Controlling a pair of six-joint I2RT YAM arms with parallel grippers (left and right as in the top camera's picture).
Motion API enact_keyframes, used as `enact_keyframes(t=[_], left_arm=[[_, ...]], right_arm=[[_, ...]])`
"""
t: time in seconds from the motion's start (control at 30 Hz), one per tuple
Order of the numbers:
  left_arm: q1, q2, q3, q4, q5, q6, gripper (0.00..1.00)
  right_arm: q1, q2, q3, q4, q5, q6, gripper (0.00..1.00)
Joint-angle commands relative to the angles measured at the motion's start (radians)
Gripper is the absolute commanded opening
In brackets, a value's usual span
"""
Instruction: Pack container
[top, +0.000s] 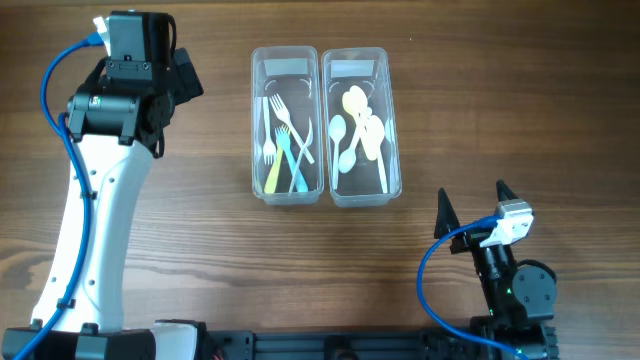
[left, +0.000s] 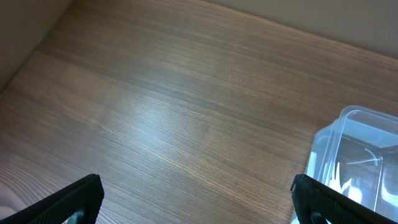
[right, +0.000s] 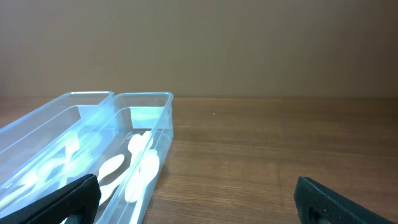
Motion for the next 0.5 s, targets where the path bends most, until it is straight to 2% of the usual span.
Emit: enact_keyframes(t=[0.0,0.23,0.47], left_arm=[[0.005,-0.002,-0.003,0.002,-0.019,-0.002,1.0],[0.004,-0.023,-0.003,0.002,-0.019,-0.003,1.0],[0.002,-0.24,-0.004,0.002,0.012,-0.002,1.0]], right_arm=[[-0.005,-0.006,-0.005,0.008,0.017,-0.004,1.0],[-0.005,-0.006,-0.005,0.008,0.017,-0.004,1.0],[-0.005,-0.006,-0.005,0.008,0.017,-0.004,1.0]])
